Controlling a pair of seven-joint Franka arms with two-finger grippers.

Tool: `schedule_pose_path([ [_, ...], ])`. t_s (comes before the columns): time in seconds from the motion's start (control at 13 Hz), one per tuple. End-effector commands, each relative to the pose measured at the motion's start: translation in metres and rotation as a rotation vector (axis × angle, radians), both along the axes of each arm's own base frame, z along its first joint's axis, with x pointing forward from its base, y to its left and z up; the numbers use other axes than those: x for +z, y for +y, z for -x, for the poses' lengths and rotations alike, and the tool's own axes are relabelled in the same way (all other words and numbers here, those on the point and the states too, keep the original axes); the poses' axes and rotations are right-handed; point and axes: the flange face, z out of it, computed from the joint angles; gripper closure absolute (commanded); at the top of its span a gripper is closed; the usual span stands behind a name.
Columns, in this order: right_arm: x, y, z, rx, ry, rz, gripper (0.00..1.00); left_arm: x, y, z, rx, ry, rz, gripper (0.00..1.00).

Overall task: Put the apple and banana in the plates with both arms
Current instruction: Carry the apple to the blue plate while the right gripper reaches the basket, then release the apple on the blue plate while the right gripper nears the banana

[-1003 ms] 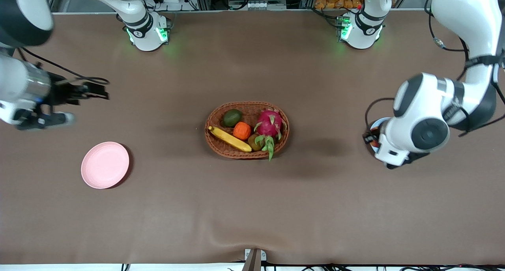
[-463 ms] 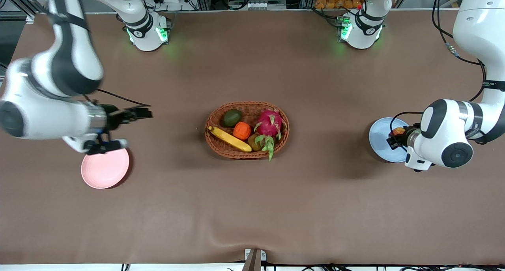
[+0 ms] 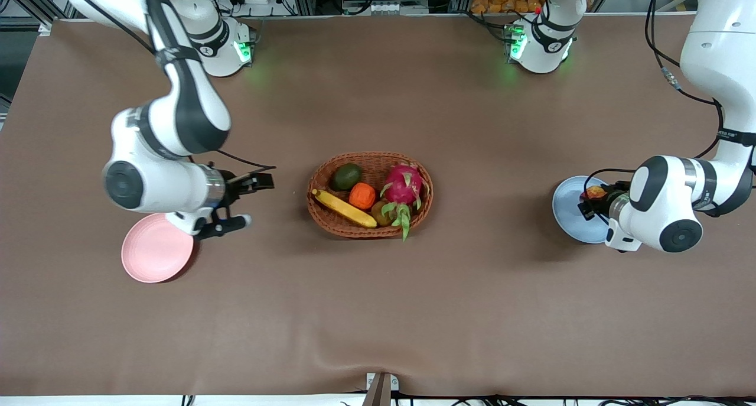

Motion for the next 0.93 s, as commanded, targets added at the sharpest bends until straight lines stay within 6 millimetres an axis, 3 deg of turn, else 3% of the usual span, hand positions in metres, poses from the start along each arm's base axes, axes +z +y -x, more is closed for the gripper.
schedule_pose_path([
  [0.0, -0.019, 0.026, -0.001, 0.032, -0.041, -0.005, 0.00, 0.007, -0.006, -0.005, -0.020, -0.030, -0.014, 0.00],
  [0.15, -0.041, 0.038, -0.005, 0.032, -0.074, -0.001, 0.00, 0.032, -0.011, -0.019, -0.013, -0.078, -0.028, 0.00],
  [0.31, -0.049, 0.060, 0.000, 0.059, -0.091, 0.000, 0.00, 0.084, -0.009, -0.037, -0.002, -0.169, -0.042, 0.00],
  [0.46, -0.055, 0.065, 0.003, 0.067, -0.085, 0.006, 0.00, 0.138, -0.004, -0.049, 0.015, -0.261, -0.053, 0.00],
  [0.85, -0.065, 0.101, 0.022, 0.135, -0.071, 0.014, 0.00, 0.258, -0.023, -0.046, -0.013, -0.360, -0.077, 0.00],
])
